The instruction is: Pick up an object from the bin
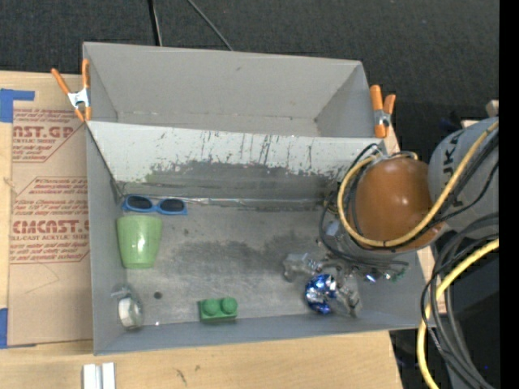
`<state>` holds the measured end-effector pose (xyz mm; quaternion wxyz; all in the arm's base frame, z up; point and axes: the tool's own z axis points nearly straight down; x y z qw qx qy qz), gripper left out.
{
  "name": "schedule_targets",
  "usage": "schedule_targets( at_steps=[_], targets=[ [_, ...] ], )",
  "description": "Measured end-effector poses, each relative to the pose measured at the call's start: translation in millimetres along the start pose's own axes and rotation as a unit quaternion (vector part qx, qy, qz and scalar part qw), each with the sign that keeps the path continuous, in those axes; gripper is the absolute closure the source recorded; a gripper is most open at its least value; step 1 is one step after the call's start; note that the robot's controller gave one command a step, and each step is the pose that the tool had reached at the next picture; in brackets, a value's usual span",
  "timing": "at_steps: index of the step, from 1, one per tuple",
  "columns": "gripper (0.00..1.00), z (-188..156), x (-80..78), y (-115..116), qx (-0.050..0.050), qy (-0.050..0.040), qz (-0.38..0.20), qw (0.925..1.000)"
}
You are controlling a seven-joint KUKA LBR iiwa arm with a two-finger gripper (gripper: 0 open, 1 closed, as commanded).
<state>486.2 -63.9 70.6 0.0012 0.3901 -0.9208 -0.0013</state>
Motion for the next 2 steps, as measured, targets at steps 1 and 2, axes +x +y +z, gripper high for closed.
schedule_targets(
  at_steps=[1, 2],
  targets=[
    [1.0, -1, 0.2, -1, 0.001, 0.0001, 0.001, 1.0],
    [1.0, -162, -13.2, 6, 0.005, -0.0037, -0.015, 0.9999]
  ],
)
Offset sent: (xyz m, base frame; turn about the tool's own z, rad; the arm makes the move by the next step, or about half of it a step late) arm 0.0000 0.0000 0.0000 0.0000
